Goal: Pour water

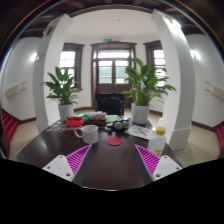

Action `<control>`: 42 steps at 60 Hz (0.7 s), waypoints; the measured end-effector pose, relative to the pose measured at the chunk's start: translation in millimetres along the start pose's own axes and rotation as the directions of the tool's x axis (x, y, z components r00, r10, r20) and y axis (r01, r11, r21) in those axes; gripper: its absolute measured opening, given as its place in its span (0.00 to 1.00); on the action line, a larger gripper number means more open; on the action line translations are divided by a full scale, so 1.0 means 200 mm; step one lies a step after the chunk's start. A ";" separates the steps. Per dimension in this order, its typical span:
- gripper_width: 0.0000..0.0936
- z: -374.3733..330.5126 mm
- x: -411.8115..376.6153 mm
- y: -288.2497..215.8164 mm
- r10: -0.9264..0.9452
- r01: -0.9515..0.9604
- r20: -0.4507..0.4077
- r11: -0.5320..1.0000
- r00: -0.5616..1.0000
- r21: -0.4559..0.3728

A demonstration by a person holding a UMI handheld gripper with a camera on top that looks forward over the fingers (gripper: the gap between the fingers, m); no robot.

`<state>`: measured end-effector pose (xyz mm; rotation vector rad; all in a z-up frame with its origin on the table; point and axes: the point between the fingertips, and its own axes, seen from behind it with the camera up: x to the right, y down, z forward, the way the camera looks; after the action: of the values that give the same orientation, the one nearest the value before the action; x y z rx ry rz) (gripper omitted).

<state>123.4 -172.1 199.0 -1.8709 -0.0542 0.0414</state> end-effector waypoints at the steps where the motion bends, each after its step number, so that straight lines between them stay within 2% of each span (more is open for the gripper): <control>1: 0.91 0.00 0.04 0.05 0.014 -0.014 -0.012 1.000 1.000 0.007; 4: 0.91 0.04 0.20 0.24 0.064 -0.063 -0.047 0.998 0.997 0.028; 8: 0.91 0.08 0.39 0.34 0.120 -0.115 -0.102 0.992 0.988 0.051; 19: 0.91 0.23 0.79 0.40 0.098 -0.075 -0.226 0.991 0.969 0.107; 27: 0.91 0.42 0.90 0.34 0.065 -0.033 -0.228 0.989 0.971 0.141; 37: 0.90 0.63 1.00 0.34 0.031 0.002 -0.250 0.992 0.968 0.130; 42: 0.83 0.70 1.00 0.34 0.043 -0.013 -0.224 0.991 0.974 0.132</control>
<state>315.7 -46.5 93.2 -1.7353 0.1301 -0.1461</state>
